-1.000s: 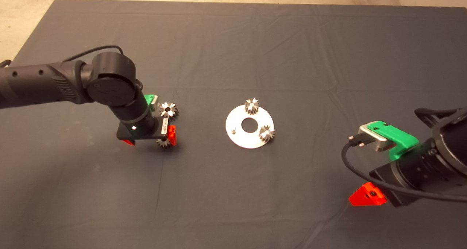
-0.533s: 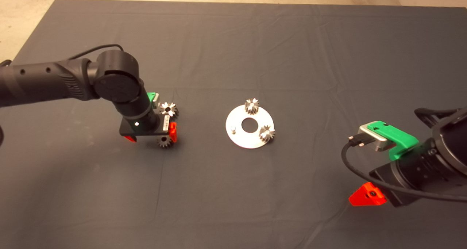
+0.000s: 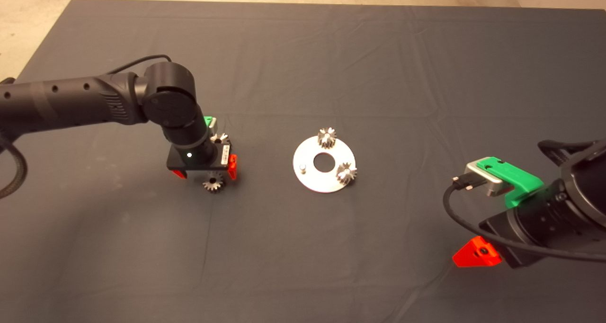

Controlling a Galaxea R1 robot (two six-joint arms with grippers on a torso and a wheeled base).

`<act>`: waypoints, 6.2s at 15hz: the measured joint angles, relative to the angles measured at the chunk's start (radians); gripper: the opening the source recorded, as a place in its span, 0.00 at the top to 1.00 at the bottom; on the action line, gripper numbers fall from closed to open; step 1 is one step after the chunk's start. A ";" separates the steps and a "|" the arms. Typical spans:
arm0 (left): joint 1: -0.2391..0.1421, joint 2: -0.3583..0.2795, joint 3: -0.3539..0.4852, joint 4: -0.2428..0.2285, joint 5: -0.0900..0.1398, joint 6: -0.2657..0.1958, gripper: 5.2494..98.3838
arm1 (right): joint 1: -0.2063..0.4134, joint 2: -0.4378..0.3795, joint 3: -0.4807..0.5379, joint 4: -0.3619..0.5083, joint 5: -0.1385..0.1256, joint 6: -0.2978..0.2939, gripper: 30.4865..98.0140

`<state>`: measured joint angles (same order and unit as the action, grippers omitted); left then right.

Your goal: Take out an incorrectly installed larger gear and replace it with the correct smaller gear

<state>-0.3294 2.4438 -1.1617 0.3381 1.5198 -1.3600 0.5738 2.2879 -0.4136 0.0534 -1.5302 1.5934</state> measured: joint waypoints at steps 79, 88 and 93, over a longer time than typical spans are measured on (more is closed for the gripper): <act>-0.001 -0.012 0.027 0.007 -0.030 -0.003 0.36 | 0.000 -0.116 -0.003 0.000 0.004 -0.104 0.00; -0.001 -0.037 0.071 0.007 -0.030 -0.016 0.36 | 0.000 -0.116 -0.003 0.000 0.004 -0.104 0.00; 0.000 -0.036 0.070 0.007 -0.030 -0.016 0.36 | 0.000 -0.116 -0.003 0.000 0.004 -0.104 0.00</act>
<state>-0.3296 2.4077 -1.0915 0.3449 1.4894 -1.3757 0.5738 2.1721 -0.4166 0.0532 -1.5264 1.4889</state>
